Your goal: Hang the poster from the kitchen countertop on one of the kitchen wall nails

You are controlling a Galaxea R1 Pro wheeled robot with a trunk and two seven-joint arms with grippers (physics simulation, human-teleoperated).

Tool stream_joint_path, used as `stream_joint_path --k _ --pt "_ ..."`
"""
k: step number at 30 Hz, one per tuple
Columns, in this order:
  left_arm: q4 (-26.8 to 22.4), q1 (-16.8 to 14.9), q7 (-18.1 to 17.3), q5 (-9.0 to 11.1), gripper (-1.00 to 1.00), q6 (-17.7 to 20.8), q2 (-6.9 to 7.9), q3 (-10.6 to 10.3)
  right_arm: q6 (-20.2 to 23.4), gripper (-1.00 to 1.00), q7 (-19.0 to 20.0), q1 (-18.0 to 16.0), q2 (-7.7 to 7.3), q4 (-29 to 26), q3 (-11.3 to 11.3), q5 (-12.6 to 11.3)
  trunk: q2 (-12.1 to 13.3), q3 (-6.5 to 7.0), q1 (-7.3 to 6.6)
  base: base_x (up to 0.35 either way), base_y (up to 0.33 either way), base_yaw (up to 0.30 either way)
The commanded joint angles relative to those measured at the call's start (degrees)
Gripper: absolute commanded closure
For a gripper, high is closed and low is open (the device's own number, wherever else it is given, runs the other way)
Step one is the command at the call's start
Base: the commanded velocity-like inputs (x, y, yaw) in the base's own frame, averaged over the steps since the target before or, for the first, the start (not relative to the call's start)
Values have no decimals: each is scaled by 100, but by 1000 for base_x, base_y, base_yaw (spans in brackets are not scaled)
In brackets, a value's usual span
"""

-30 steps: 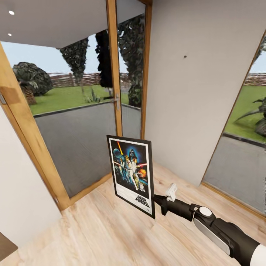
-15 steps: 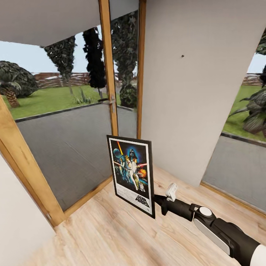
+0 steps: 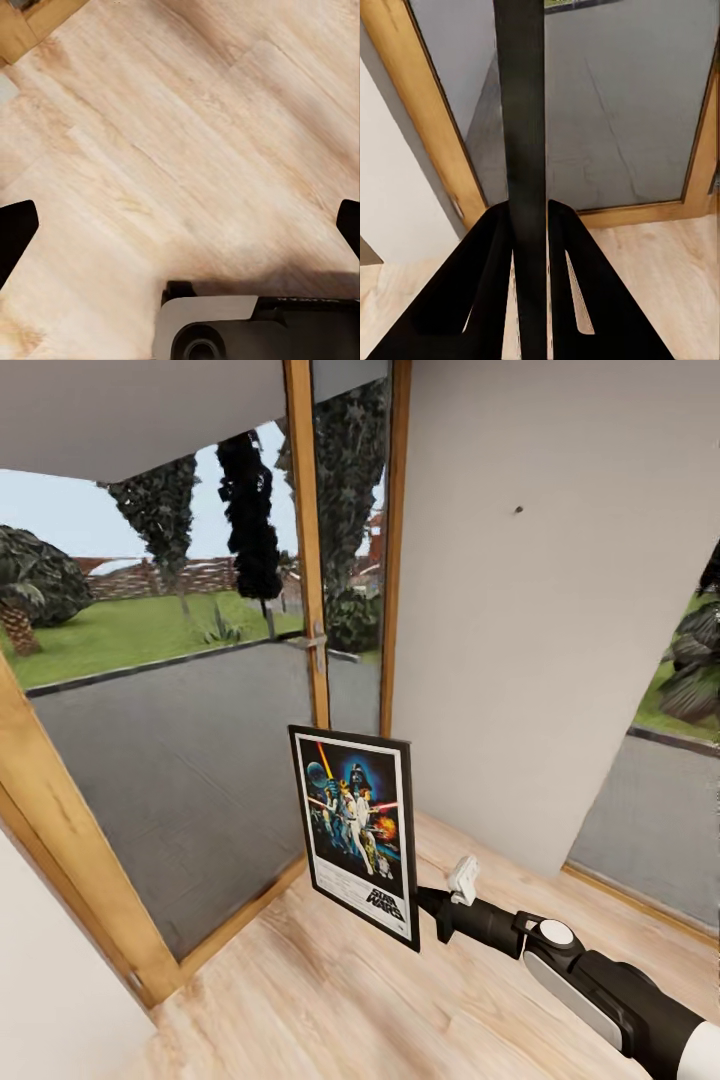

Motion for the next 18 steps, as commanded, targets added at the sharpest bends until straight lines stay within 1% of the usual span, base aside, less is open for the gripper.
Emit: stream_joint_path --k 1,18 --pt "-12 1 -29 8 -100 42 -2 12 -18 100 17 -14 -4 4 27 -61 -12 -11 7 249 273 -224" --pt "-12 1 -29 8 -100 42 -2 12 -14 100 18 -14 -3 4 22 -61 -12 16 7 249 273 -288"
